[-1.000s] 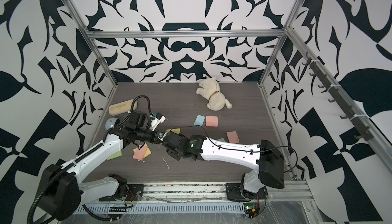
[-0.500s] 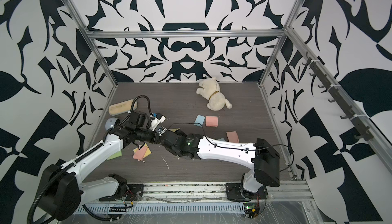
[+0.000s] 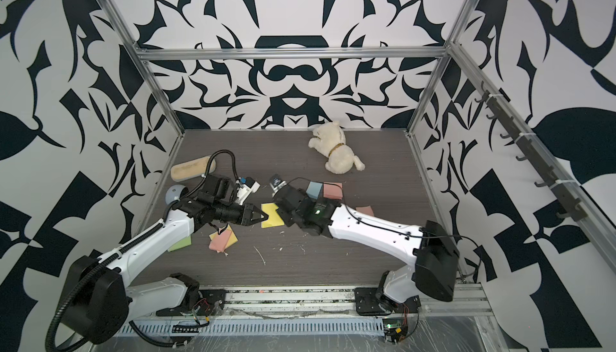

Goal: Tear off pages from different memo pads
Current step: Tear off the paper from the memo pad, then place the paper at the center of the board.

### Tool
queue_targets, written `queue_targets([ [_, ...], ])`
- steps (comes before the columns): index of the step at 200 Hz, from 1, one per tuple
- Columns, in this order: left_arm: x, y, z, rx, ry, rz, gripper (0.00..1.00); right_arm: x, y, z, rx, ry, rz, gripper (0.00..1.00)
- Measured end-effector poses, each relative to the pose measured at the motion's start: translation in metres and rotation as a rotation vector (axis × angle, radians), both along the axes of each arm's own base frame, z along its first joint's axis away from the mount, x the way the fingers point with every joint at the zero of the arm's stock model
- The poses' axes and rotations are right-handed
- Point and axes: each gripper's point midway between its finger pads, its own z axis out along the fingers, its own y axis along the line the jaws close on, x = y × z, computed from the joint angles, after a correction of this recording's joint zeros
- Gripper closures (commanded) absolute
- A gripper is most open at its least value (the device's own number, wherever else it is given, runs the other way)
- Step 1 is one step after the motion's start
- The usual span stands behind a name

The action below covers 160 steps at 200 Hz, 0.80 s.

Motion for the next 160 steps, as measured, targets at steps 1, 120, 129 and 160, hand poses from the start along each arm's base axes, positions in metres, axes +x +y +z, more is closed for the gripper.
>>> queue_targets([
  [1,0.0,0.0,0.0,-0.001,0.0,0.0,1.0,0.001,-0.002,0.0,0.002,0.001,-0.007,1.0],
  [120,0.027,-0.024,-0.029,-0.01,0.147,0.029,1.0,0.008,-0.333,-0.065,-0.127,0.258,-1.035,1.0],
  [129,0.032,-0.028,-0.025,-0.018,0.135,0.026,1.0,0.006,-0.338,-0.077,-0.155,0.298,-1.054,1.0],
  [160,0.04,-0.033,-0.017,-0.034,0.102,0.022,1.0,0.007,-0.335,-0.122,-0.208,0.434,-1.054,0.9],
])
